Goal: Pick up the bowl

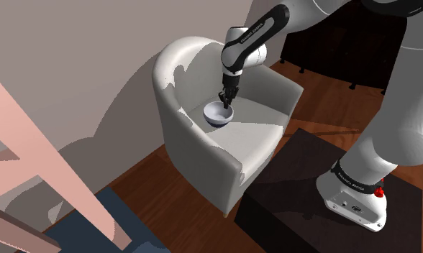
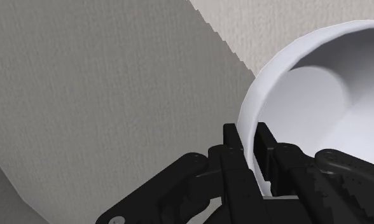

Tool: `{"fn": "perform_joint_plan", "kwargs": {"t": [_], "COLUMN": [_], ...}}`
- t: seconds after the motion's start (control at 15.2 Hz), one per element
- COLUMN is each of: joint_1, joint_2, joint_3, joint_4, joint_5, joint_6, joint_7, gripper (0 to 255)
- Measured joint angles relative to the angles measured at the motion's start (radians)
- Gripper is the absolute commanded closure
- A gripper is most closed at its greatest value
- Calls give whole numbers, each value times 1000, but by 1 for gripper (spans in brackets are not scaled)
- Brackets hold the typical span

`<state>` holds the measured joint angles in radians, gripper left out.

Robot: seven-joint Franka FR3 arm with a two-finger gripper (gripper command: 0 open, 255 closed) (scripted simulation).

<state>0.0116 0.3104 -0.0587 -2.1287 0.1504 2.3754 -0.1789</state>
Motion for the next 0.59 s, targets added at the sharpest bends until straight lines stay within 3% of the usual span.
{"fn": "perform_joint_plan", "kwargs": {"t": [0.59], "joint_1": [4], "joint_2": [-81], "joint_3": [-6], "joint_4": [21], "joint_5": [-18], "joint_6": [-101], "joint_7": [20], "gripper": [255]}}
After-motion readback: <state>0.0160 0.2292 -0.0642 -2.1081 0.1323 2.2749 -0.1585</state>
